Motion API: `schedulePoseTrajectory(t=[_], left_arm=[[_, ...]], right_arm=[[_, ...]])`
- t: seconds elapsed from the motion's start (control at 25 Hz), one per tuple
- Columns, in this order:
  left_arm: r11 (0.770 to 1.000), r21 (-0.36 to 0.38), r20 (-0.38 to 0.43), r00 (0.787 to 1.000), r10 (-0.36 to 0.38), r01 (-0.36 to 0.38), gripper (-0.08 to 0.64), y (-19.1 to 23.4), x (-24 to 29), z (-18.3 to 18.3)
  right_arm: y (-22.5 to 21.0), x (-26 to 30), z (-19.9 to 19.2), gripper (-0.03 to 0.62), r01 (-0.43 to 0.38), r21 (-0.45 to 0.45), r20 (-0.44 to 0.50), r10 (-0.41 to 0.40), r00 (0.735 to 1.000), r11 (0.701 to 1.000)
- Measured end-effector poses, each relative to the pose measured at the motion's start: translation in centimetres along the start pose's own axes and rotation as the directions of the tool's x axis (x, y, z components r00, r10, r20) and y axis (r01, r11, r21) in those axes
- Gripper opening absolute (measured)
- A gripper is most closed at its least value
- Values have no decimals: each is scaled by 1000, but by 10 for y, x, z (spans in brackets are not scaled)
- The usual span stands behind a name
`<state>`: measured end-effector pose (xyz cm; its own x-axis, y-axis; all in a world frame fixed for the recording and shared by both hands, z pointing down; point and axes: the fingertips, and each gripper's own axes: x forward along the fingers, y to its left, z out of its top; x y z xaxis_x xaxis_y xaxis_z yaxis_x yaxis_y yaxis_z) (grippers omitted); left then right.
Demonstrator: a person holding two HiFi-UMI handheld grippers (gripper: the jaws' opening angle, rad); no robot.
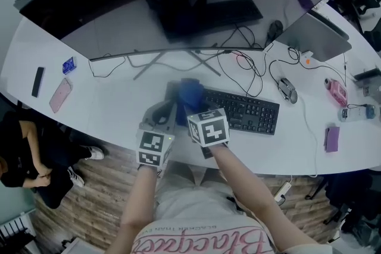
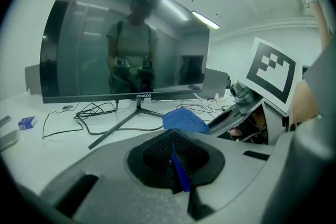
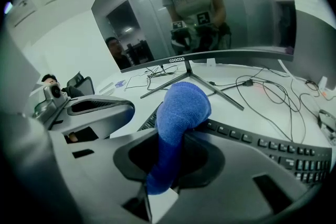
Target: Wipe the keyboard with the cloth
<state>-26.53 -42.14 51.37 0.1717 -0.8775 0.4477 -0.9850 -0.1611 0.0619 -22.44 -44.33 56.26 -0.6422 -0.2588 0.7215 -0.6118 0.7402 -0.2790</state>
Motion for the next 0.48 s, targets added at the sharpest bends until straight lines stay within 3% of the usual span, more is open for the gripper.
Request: schedulePoseTrajectory(t=[0.48], left_arm=[[1000,17,-41,999,-19,20,6,-50,23,6]], right_arm=[[-36,-28,-16,89,19,-4,-16,-19,1000,1000]])
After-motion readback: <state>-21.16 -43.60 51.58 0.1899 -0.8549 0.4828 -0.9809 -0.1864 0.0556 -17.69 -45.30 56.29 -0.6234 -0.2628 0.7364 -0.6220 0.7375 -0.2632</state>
